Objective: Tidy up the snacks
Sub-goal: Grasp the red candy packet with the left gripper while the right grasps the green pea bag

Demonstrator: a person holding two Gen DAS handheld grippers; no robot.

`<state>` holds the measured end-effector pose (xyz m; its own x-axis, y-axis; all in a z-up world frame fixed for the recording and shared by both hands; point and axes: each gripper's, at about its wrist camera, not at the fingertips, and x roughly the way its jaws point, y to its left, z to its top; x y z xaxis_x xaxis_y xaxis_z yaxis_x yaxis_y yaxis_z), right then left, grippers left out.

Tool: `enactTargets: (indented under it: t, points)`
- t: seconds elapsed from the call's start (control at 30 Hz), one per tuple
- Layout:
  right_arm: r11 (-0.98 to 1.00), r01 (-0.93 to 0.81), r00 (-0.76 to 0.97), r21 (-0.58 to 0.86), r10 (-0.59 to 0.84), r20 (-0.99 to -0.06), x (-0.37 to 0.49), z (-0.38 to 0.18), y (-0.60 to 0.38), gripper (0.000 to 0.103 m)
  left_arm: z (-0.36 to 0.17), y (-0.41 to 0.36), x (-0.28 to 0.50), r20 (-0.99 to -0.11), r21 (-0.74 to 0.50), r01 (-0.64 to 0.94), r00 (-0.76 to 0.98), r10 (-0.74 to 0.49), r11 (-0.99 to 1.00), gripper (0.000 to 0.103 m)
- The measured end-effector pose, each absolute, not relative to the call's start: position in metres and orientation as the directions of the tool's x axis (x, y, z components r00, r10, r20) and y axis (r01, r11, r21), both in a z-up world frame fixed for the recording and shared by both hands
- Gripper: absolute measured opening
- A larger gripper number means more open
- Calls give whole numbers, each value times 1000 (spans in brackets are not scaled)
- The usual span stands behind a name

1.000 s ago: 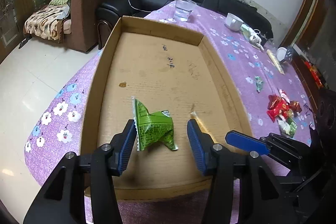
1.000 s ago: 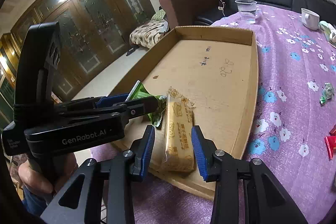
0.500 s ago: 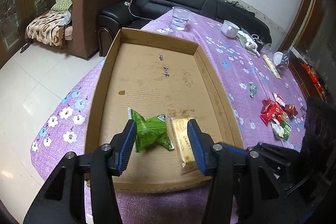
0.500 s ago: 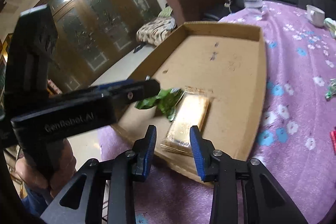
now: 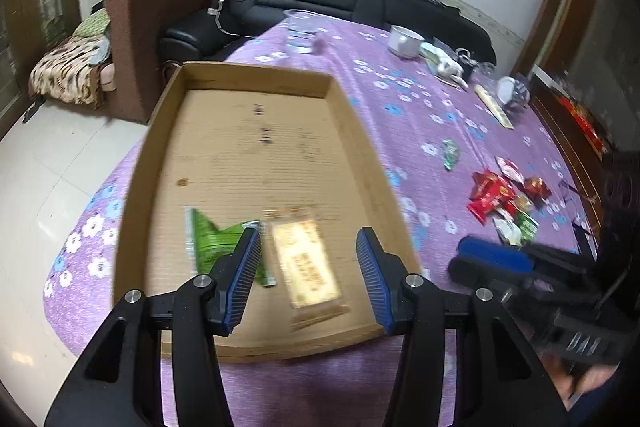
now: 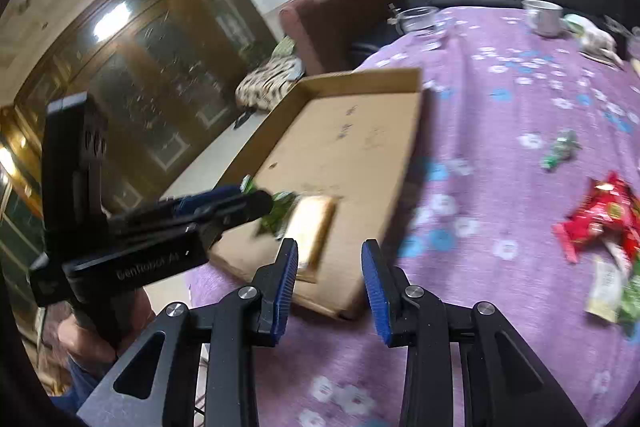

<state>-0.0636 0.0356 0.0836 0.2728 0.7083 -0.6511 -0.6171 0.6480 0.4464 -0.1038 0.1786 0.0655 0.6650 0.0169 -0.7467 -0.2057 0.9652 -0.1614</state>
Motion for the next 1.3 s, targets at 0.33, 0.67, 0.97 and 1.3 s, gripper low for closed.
enactTargets:
  t: [0.33, 0.67, 0.97, 1.3]
  points:
    - [812, -316, 521, 491, 581, -625, -9, 96, -99, 36, 70, 98, -66, -764, -142, -23, 638, -95, 990, 49]
    - [782, -32, 560, 622, 529, -637, 29, 53, -183, 36, 48, 4, 12, -797, -57, 193, 581, -161, 980, 57]
    - [762, -47, 535, 646, 565, -628, 32, 53, -181, 37, 11, -20, 41, -825, 18, 172, 559, -82, 985, 46]
    - [829, 28, 441, 558, 491, -751, 25, 35, -171, 47, 22, 25, 11, -795, -83, 68, 597, -107, 994, 17]
